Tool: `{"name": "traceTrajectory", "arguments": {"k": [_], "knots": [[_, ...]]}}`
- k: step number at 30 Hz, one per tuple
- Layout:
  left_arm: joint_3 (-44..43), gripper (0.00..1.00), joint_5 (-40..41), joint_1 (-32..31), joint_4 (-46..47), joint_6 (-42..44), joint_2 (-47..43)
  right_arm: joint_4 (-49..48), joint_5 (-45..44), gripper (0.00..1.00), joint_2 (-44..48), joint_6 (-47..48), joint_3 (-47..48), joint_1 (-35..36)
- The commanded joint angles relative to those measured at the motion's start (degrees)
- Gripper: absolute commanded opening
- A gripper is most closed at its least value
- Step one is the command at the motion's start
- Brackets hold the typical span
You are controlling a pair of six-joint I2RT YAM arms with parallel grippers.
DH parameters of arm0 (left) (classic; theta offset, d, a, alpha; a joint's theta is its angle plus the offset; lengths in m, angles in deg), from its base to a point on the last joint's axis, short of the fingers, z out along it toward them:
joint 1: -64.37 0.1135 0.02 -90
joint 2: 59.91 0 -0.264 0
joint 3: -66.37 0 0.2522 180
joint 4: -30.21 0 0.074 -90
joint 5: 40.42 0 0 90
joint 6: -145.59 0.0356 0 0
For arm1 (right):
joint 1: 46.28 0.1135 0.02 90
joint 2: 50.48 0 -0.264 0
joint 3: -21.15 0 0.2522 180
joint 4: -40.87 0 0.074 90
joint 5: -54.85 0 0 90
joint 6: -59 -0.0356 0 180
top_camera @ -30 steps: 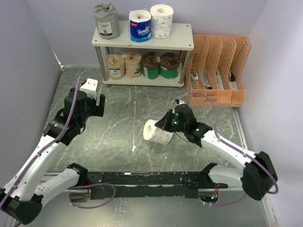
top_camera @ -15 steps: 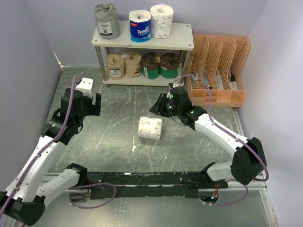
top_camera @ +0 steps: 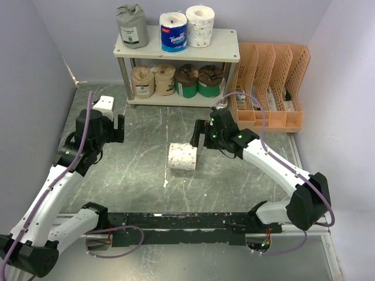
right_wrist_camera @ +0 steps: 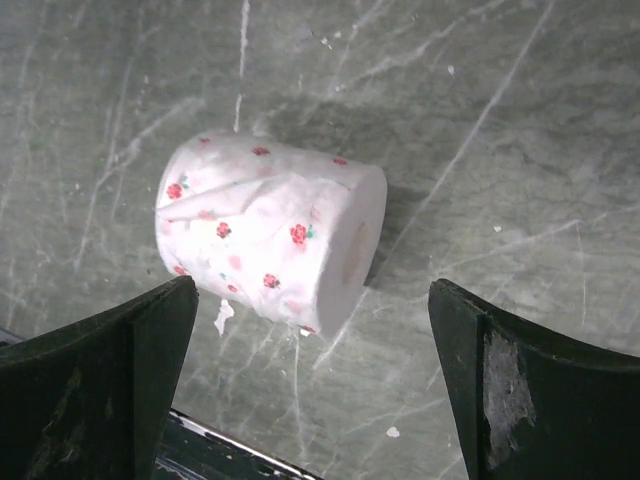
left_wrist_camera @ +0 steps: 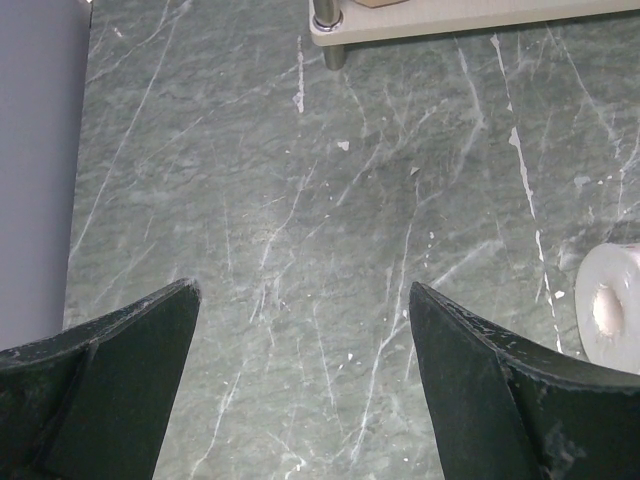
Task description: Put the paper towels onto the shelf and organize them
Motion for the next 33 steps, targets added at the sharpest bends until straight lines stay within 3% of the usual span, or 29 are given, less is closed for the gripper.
{"name": "traceTrajectory", "arguments": {"k": [1, 5, 9, 18, 21, 26, 30, 33], "knots": [[0.7, 0.96, -3.8, 2.3, 0.4, -1.5, -1.8, -1.0, -1.5, 1.0, 0.9, 0.3, -2.1, -0.2], [2.2, 0.96, -6.7, 4.6, 0.7, -2.0, -3.2, -7.1, 3.2, 0.99, -0.3, -2.1, -7.2, -0.6], [3.1, 0.96, -7.6, 5.5, 0.7, -2.0, -4.0, -19.7, 9.1, 0.88, -0.3, -7.1, -14.4, -1.3], [4.5, 0.96, -8.1, 6.4, 1.5, -2.1, -4.9, -29.1, 13.4, 0.73, -5.2, -10.9, -16.5, -1.4], [4.7, 0.96, -8.4, 6.7, 1.6, -2.2, -5.0, -34.0, 15.2, 0.56, -6.1, -12.4, -17.8, -1.4], [5.2, 0.96, -8.6, 7.0, 1.8, -2.2, -5.2, -38.8, 17.3, 0.03, -7.5, -13.3, -19.6, -1.4], [5.3, 0.96, -9.0, 7.3, 1.7, -2.3, -5.4, -38.0, 17.1, 0.0, -4.3, -11.4, -18.7, -1.5], [5.4, 0.96, -9.0, 7.6, 1.9, -2.5, -5.5, -26.3, 11.0, 0.0, 1.6, -2.8, -8.8, -1.5]]}}
